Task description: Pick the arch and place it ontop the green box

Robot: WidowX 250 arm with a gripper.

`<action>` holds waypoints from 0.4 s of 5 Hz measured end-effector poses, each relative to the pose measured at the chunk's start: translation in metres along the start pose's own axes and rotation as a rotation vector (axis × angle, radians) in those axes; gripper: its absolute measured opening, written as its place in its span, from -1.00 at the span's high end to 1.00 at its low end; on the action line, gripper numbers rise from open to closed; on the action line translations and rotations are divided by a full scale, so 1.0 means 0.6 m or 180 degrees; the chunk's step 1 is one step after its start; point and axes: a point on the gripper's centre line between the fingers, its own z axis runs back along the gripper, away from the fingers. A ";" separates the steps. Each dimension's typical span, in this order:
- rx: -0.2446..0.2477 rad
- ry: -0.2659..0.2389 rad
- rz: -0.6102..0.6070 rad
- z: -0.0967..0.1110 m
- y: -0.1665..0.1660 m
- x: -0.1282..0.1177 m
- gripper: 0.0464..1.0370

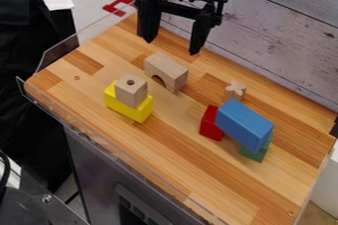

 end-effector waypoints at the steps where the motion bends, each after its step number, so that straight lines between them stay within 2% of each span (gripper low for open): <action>1: 0.0014 0.0106 0.0009 -0.016 0.001 -0.002 -0.93; 2: -0.0021 0.0028 0.0204 -0.018 0.000 0.009 -0.93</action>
